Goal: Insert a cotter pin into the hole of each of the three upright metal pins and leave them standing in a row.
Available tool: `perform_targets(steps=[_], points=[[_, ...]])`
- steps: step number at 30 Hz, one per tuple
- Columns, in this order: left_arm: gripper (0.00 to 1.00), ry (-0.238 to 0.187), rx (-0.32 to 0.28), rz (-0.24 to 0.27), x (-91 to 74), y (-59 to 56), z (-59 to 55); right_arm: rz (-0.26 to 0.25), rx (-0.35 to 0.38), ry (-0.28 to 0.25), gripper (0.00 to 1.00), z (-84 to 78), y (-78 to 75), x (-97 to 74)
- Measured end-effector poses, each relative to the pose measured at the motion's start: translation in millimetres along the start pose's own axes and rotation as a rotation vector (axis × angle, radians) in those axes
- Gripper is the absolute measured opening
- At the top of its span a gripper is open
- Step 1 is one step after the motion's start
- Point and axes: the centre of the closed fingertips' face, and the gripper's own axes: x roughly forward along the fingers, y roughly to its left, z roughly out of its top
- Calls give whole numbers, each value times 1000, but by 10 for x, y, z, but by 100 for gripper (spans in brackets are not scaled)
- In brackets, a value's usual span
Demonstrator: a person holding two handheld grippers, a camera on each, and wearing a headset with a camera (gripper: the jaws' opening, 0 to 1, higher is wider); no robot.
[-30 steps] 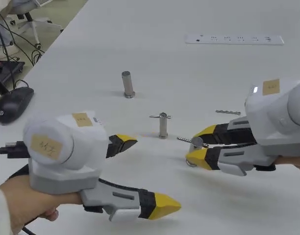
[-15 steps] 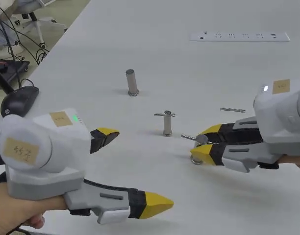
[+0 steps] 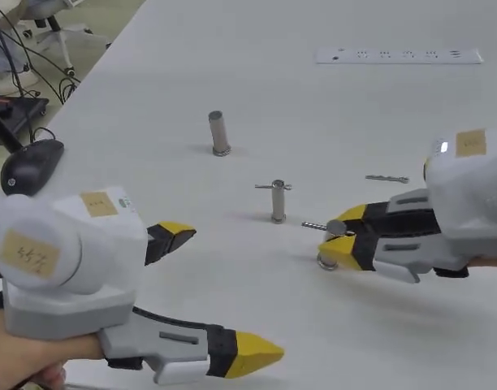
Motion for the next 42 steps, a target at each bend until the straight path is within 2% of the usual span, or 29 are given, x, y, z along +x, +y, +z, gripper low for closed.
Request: perform_targets(steps=[3, 7, 11, 16, 18, 21, 29, 32, 42], points=[[99, -9, -9, -2, -7, -8, 13, 32, -3, -6, 13, -7, -5, -16], [99, -9, -7, 5, -23, 6, 17, 61, -43, -4, 13, -22, -54, -56], [99, -10, -11, 9, -35, 20, 22, 77, -44, -15, 13, 3, -179, -115], [99, -6, -12, 13, -40, 29, 25, 68, -84, 6, 13, 7, -367, -159], [99, -4, -13, 14, -43, 33, 22, 61, -94, 9, 13, 0, -522, -177], [99, -7, -21, 15, -50, 32, 20, 67, -110, 4, 13, 2, -590, -184], [99, 0, -34, 20, -57, 30, 0, 106, -97, -4, 13, -13, -640, -155], [99, 5, -44, 16, -56, 19, -9, 117, -99, 1, 13, -66, -684, -136], [99, 12, -45, 14, -58, 0, -31, 142, -107, -8, 13, -82, -642, -133]])
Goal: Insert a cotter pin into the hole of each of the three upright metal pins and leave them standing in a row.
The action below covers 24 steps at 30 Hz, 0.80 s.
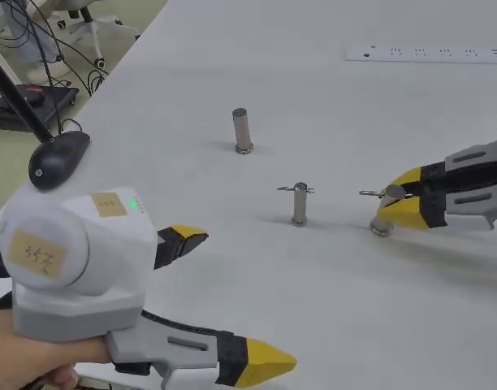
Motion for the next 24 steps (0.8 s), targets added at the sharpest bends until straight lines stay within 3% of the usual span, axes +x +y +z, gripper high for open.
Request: perform_targets(steps=[19, 24], points=[[99, 14, -4, -33, 19, -98, -42, -38, 73, -50, 15, 27, 29, 5], [99, 15, -8, -29, 24, -83, -31, -62, 99, -77, 32, 89, 41, -22]])
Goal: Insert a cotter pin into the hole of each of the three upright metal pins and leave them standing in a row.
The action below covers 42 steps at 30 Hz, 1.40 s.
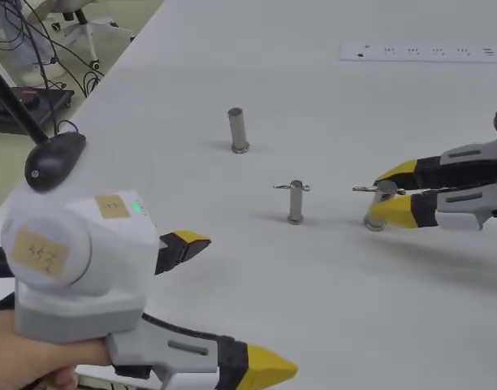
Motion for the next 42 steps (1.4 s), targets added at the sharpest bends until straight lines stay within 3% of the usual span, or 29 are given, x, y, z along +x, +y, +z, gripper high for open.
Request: perform_targets(steps=[6, 11, 15, 22, 31, 35, 42], points=[[99, -7, 10, 3, -12, 12, 32, -18, 6, -6, 38, 71, 50, -99], [99, -15, 15, 9, -25, 56, 63, -80, 47, -93, 46, 289, 33, -270], [99, -6, 16, 11, -41, 93, 57, -132, 4, -88, 50, 349, 61, -413], [99, -18, 36, 25, -93, 166, 132, -179, 60, -111, 61, 406, 144, -557], [98, -30, 38, 47, -149, 264, 186, -208, 156, -88, 82, 221, 178, -684], [98, -26, 34, 55, -168, 305, 171, -225, 180, -79, 86, 156, 216, -712], [98, -38, 30, 76, -186, 396, 217, -232, 229, -55, 100, 34, 362, -742]])
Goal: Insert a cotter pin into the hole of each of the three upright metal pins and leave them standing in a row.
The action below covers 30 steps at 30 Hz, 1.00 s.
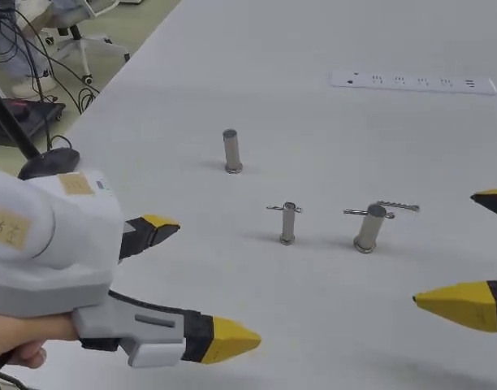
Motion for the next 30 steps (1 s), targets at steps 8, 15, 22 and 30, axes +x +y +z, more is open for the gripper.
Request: perform_targets(steps=[8, 15, 22, 30], points=[[97, 1, 12, 3, 28, 76, 40, -5, 33, 27, 100, -140, 119, -72], [95, 0, 20, 16, 25, 180, 79, -32, 62, 11, 100, -147, 143, -101], [89, -5, 38, 34, 14, 337, 170, -34, 67, 8, 100, -149, 171, -110], [84, -27, 53, 57, 68, 523, 346, -44, 76, 8, 100, -158, 173, -136]])
